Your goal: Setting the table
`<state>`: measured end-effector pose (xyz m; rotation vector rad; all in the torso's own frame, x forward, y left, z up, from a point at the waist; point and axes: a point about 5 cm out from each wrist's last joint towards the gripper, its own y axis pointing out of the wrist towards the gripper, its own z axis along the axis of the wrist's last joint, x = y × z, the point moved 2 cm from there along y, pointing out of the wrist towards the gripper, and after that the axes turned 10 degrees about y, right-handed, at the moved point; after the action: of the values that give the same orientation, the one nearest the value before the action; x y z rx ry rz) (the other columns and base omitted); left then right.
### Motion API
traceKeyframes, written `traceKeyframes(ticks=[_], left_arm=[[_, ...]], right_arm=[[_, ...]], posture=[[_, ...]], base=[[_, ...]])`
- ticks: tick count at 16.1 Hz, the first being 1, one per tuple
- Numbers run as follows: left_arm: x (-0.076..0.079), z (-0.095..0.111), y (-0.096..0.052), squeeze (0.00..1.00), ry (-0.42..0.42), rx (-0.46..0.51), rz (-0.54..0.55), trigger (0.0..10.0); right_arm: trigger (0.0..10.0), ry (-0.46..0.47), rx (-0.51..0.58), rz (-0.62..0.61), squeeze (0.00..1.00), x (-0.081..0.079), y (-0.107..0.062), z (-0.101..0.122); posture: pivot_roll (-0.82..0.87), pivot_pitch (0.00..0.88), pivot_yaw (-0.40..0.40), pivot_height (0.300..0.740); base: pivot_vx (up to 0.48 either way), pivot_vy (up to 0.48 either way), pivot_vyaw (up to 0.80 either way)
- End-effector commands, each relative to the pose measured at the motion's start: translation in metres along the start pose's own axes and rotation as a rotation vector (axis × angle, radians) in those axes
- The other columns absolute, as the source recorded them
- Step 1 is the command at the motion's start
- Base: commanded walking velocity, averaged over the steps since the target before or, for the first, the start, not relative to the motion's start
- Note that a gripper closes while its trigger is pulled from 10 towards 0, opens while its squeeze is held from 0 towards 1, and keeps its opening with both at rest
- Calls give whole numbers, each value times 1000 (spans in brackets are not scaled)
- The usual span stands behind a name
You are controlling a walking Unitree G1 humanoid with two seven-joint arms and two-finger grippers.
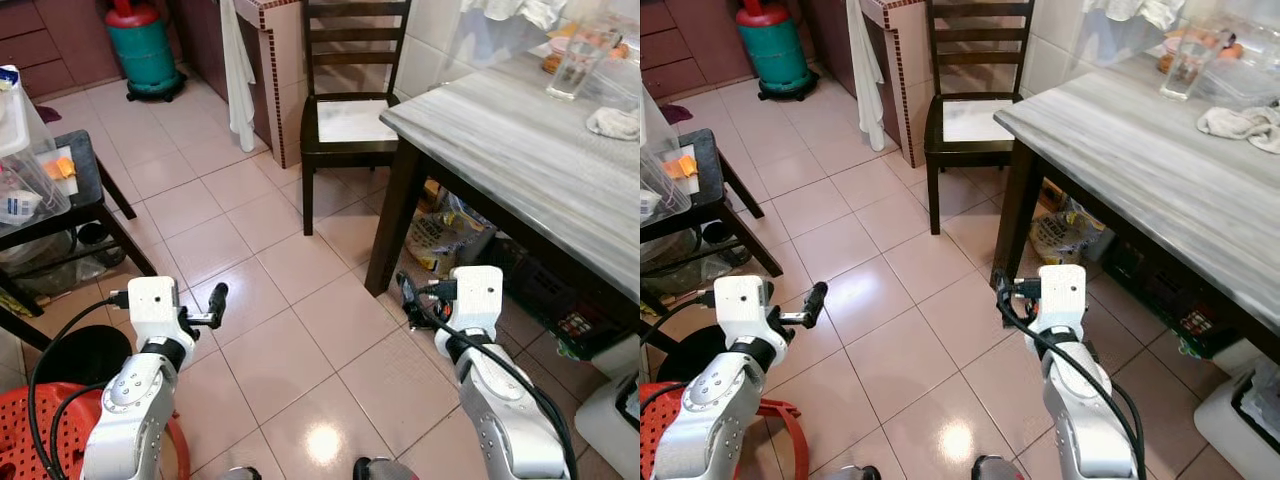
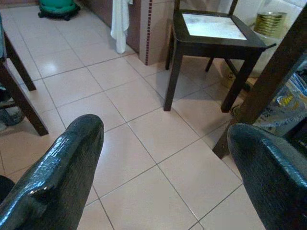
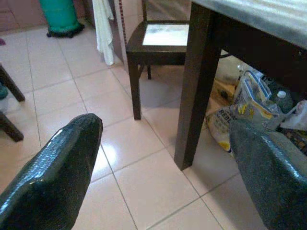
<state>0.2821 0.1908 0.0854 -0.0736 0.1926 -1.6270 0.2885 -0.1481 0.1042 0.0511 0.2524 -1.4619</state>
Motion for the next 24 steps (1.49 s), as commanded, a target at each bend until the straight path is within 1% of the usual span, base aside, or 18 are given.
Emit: traceKeyframes(ticks=[1,3,4,9,13,16,24], left_arm=[[1,3,0,0,19,10,-2,10000],[2,3,1,0,18,6,1,10000],[2,2,1,0,20,2,15,10000],[0,0,1,0,28,-11,33,10000],[2,-1,2,0,28,-18,47,10000],[2,-1,2,0,32,-20,51,10000],[5,0,7,0,26,-22,64,10000]], right_arm=[[10000,31,3,5,0,0,-3,1],[10000,63,22,3,0,1,-3,5],[10000,53,2,-4,0,2,-1,4],[10000,55,0,-6,0,4,-1,4],[10000,58,-4,-9,0,5,-1,3],[10000,58,3,-3,0,5,-1,4],[10000,52,14,-4,0,7,2,9]], posture=[[-154,160,14,740],[-154,160,14,740],[-158,160,10,740],[-157,161,9,740],[-159,163,7,740],[-160,162,3,740],[-169,148,-4,740]], base=[[0,0,0],[0,0,0],[0,0,-744],[0,0,-771],[0,0,-780],[0,0,0],[-266,0,0]])
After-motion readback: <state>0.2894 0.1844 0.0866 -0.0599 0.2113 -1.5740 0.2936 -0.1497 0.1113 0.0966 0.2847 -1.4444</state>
